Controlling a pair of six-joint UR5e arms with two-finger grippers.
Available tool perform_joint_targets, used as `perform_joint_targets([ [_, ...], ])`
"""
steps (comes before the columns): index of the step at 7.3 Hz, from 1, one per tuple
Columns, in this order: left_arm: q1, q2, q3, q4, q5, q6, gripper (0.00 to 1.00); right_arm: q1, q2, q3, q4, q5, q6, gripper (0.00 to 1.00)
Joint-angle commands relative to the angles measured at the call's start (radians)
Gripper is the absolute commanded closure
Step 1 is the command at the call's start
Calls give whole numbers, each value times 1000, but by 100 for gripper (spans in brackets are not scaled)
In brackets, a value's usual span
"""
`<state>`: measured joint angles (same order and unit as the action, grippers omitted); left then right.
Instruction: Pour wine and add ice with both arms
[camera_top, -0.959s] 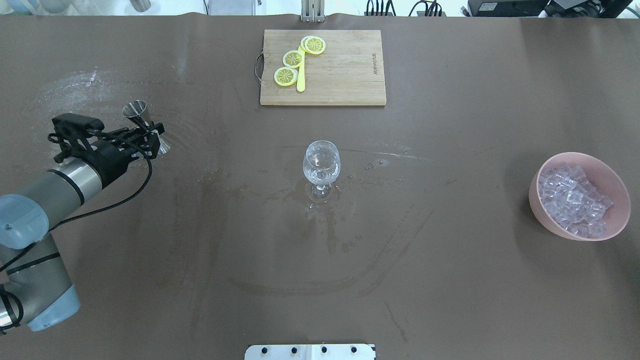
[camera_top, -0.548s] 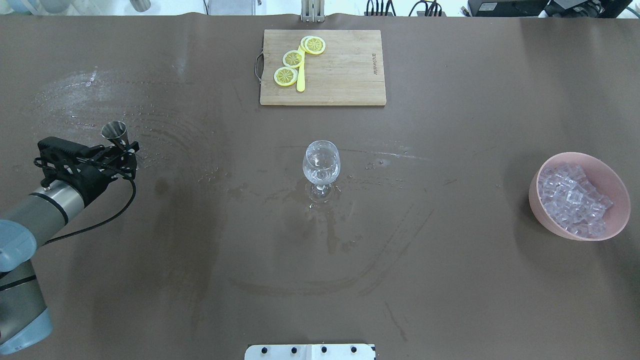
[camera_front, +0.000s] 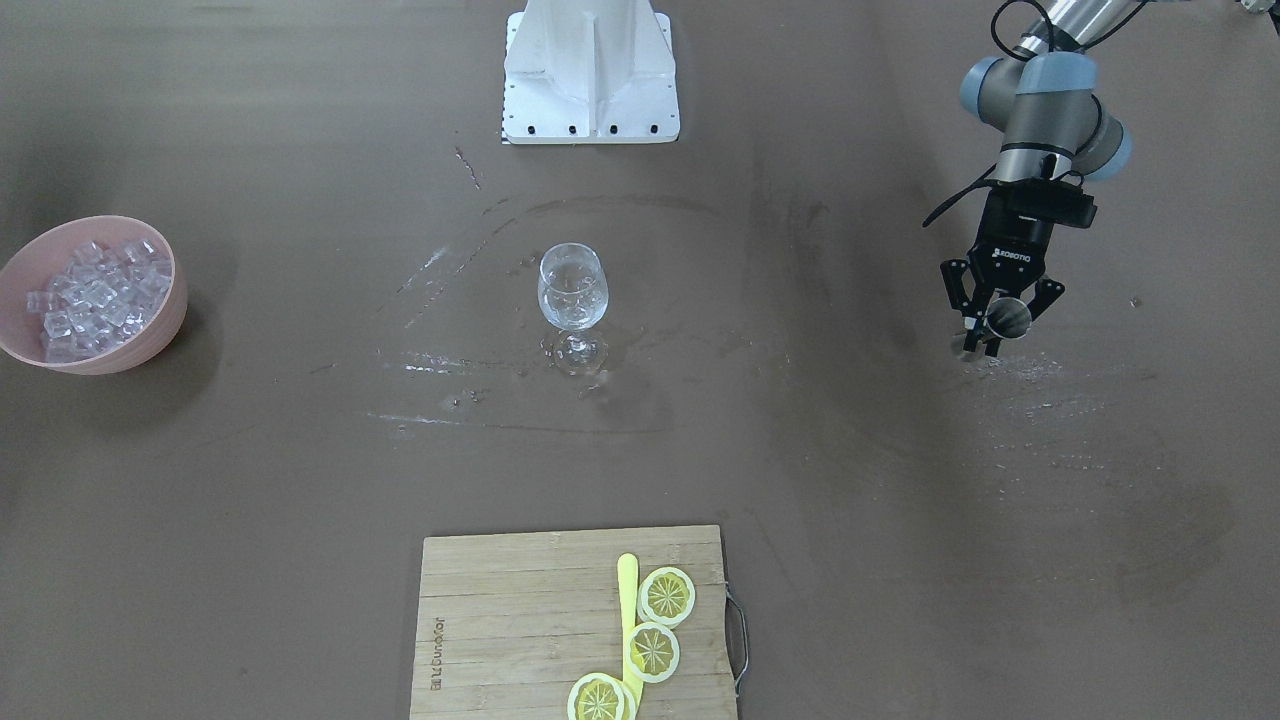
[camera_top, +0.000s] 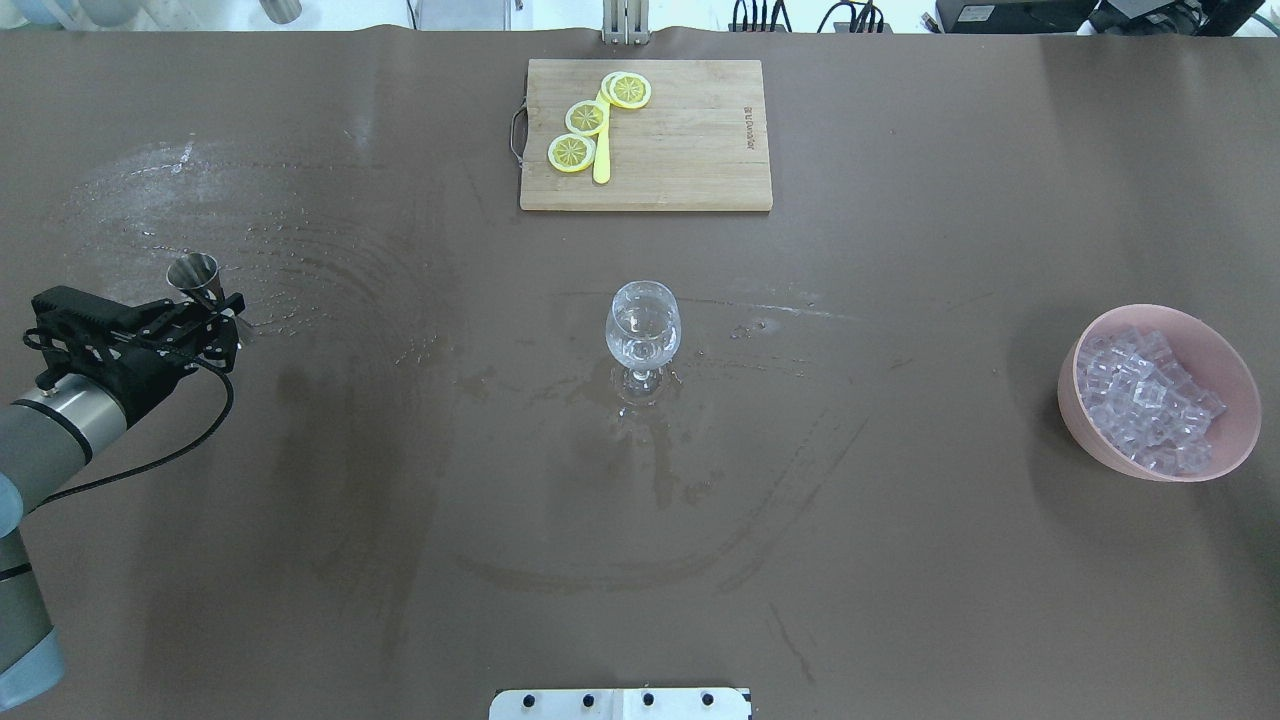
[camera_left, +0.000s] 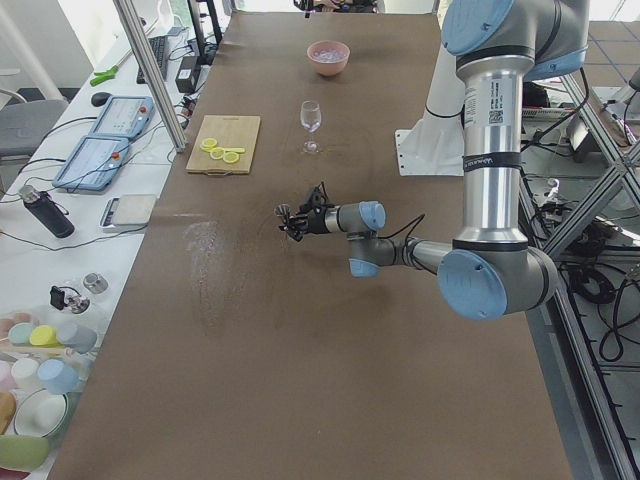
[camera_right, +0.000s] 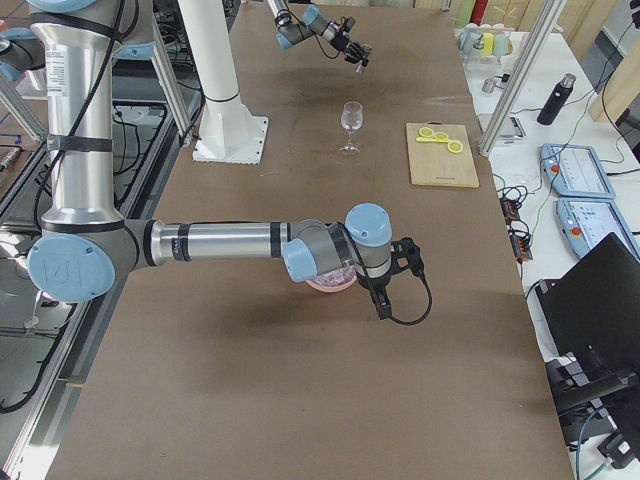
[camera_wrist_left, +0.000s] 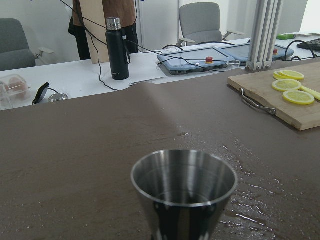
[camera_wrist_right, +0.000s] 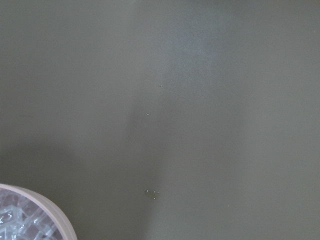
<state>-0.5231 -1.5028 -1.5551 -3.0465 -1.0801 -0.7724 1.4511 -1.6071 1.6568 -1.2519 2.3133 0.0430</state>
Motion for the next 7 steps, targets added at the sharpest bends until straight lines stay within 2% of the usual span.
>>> perform_joint_targets([
  [1, -32, -10, 74, -69, -7, 15, 100, 0, 1, 0, 0, 0, 0, 0],
  [3, -41, -16, 99, -78, -11, 74, 100, 0, 1, 0, 0, 0, 0, 0],
  [7, -40, -49, 116, -92, -50, 64, 100, 0, 1, -2, -1, 0, -2, 0],
])
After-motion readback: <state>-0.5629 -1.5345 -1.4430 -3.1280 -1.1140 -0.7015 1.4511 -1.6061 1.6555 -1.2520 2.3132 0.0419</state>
